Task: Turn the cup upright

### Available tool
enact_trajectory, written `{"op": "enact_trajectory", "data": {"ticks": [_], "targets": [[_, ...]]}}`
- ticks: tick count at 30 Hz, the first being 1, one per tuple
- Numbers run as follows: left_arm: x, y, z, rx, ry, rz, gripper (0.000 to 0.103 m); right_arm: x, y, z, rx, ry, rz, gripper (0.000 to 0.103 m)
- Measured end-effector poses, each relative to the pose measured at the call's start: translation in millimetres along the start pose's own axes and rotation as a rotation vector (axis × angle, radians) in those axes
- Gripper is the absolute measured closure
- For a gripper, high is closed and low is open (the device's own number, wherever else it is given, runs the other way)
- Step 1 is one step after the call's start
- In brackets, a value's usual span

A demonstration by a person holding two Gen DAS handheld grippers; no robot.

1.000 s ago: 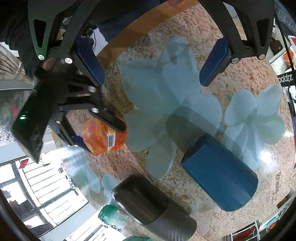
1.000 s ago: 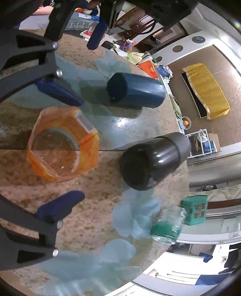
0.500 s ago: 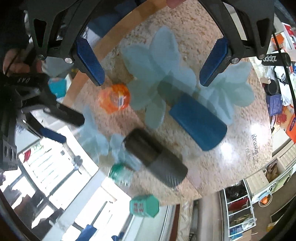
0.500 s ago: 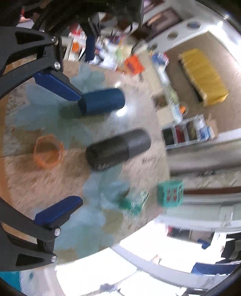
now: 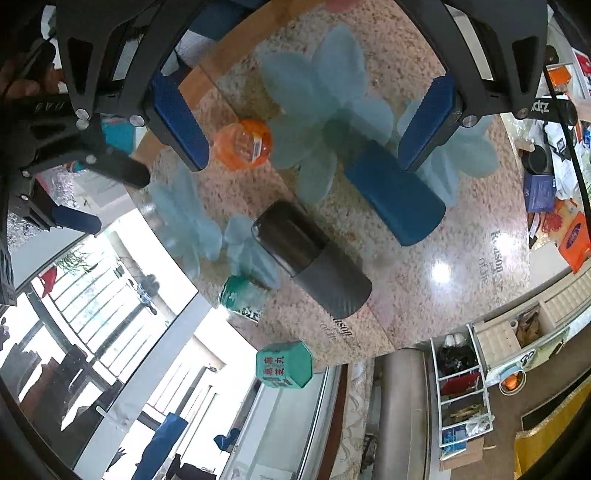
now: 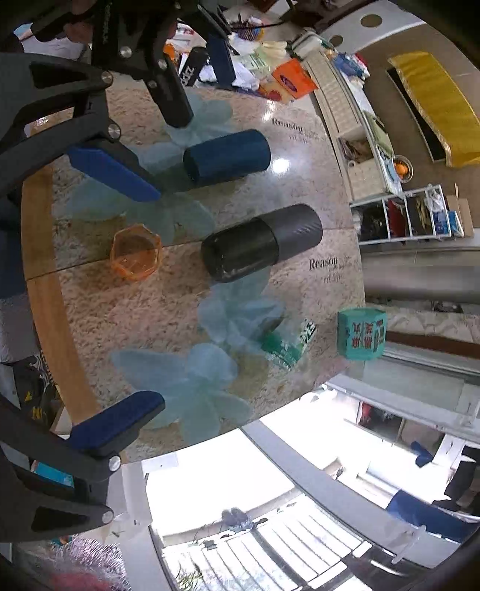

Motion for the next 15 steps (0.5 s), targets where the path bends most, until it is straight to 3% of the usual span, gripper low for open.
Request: {"op": "enact_trajectory", "data": {"ticks": [15], "targets": [[22.9, 1.8, -4.0, 0.021, 0.122, 0.021, 0.000, 14.5, 8.4, 5.0, 0.017, 0.105, 0.051, 0.000]]}}
Point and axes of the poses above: each gripper's, at about its wrist camera, not at the fingertips, and z roughly against the way its jaws point, x to its right, y to its top, the point moved 10 cm from there along -z, roughly the way its jaws point, and after that the axes turned 11 degrees about y, right-handed, at the moved point
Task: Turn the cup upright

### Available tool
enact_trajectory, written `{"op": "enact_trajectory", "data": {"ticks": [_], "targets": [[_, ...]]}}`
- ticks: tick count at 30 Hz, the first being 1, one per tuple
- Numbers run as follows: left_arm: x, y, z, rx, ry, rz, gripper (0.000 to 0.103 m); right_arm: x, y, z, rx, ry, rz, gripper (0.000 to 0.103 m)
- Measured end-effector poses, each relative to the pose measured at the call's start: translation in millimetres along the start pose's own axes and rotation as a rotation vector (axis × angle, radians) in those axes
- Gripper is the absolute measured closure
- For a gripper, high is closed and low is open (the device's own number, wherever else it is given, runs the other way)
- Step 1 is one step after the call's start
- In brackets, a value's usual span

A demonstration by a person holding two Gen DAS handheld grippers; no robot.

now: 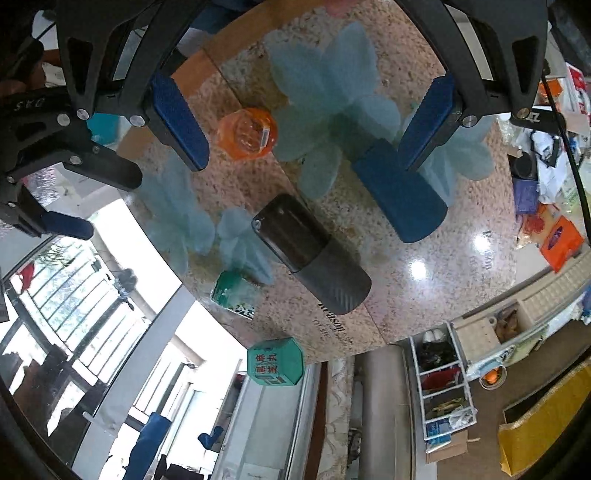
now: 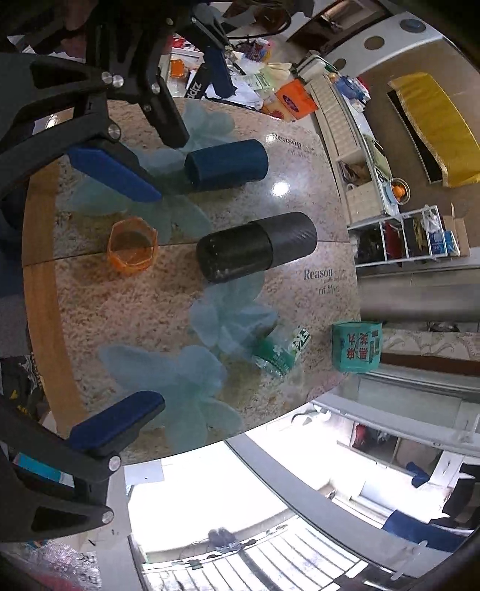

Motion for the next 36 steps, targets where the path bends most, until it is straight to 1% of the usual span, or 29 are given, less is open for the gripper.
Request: {"op": "enact_trajectory", "data": {"ticks": [1, 10, 15, 26, 36], "targets": [[1.3, 0.8, -0.8, 0.004, 0.010, 0.004, 0.000, 0.4, 0.4, 0.2, 0.001, 0.005, 0.004, 0.000], [4.9, -2.8, 1.4, 0.000, 0.026, 0.038, 0.000, 1.6, 0.7, 0.3, -0.001, 0.044, 0.033, 0.000], [5.7, -7.1, 0.3, -0.018, 0.039, 0.054, 0.000, 2.9, -1.4, -0.8, -0.003, 0.051, 0.039, 0.000], [11.9, -9.9, 4.5, -0.010, 0.075, 0.044, 0.000, 5.0, -6.2, 2.9, -0.002, 0.068, 0.037, 0.000], [14.6, -14.6, 6.6, -0.010, 0.085, 0.047, 0.000, 7.5, -10.4, 3.4, -0.005, 0.082, 0.042, 0.000]]}}
Point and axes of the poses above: each gripper's, at about its wrist camera, not at the fingertips, and z roughly against the way its jaws point, x to its right, y to its top, the point moved 10 cm from there along -z, roughly the way its jaws point, and after that the axes turned 11 degrees about y, right-handed, at the moved point
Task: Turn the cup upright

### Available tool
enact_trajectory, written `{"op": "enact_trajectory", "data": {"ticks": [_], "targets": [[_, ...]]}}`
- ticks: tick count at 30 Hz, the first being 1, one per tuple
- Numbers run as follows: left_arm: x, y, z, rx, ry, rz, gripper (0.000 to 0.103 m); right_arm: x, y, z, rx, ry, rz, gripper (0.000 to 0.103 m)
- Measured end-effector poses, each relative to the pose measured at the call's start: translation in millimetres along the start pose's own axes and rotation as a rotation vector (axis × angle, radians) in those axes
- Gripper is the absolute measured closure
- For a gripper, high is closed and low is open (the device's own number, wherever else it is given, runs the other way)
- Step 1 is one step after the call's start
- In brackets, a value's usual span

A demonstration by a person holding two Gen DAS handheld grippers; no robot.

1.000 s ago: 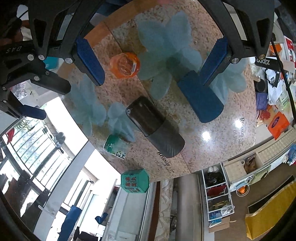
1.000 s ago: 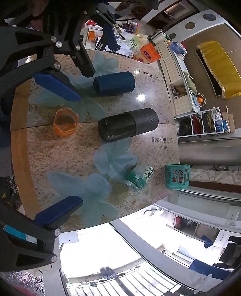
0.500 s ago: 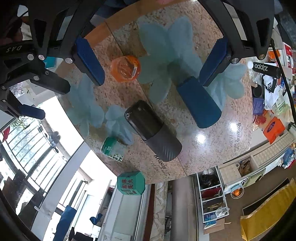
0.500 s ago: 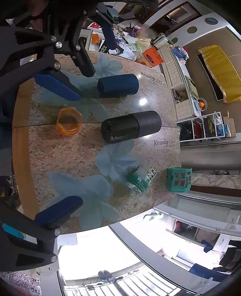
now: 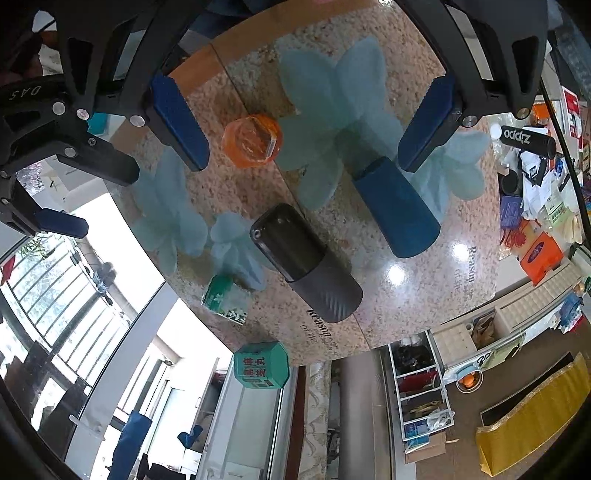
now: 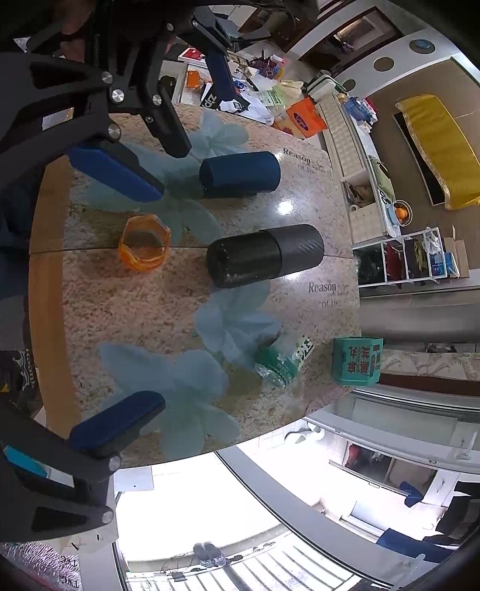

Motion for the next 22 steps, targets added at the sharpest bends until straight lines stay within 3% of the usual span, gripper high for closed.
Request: {"op": "enact_trajectory", "data": {"ticks": [22], "targets": [[7.4, 0.3, 5.1, 0.016, 0.003, 0.005, 0.000, 0.9, -2.3, 3.7, 0.007, 0.002, 0.008, 0.000]]}}
Point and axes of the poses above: each gripper's, at about its wrist camera, not at the fingertips, and z roughly against the way its jaws point, x to its right, y to its top, the point moved 10 cm from there along -z, roughly the way its jaws point, and after that the axes turned 11 degrees about y, right-handed, at the moved point
